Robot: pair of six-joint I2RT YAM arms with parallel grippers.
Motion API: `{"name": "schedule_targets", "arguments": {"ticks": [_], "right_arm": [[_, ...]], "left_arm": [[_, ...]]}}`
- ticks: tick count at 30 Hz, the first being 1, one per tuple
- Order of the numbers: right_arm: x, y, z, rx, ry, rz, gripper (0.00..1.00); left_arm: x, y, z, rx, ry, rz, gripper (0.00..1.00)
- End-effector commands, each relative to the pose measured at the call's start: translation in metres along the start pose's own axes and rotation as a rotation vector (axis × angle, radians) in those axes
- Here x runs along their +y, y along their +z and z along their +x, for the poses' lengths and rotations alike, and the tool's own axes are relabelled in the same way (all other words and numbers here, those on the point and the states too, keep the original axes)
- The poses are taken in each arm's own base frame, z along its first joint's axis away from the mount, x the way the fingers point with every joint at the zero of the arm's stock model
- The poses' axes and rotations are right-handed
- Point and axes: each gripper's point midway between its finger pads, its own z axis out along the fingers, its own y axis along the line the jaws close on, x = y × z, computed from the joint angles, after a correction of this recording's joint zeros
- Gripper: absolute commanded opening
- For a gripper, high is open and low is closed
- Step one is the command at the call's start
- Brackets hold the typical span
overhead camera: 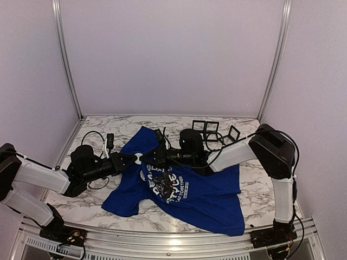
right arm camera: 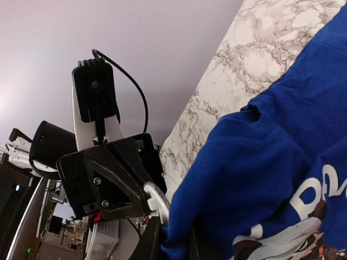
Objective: Remove the brooch from the garment
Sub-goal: Open the brooch with the flattened clothing.
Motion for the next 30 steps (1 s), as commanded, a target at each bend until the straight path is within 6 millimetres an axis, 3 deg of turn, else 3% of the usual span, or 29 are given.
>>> {"name": "schedule_targets", "arguments": {"ticks": [1,30], "right_arm": [[-0.008,0.007,-0.002,0.006,-0.006,0.022,0.14],[-0.001,0.013,0.007,0.072,-0.071,0.021,0.15]], "left_arm": [[-0.025,0.007,-0.001,0.019,0.040,0.087,0.00],[-0.019,0.011,0.000,0.031,0.035,0.042,0.00]]}}
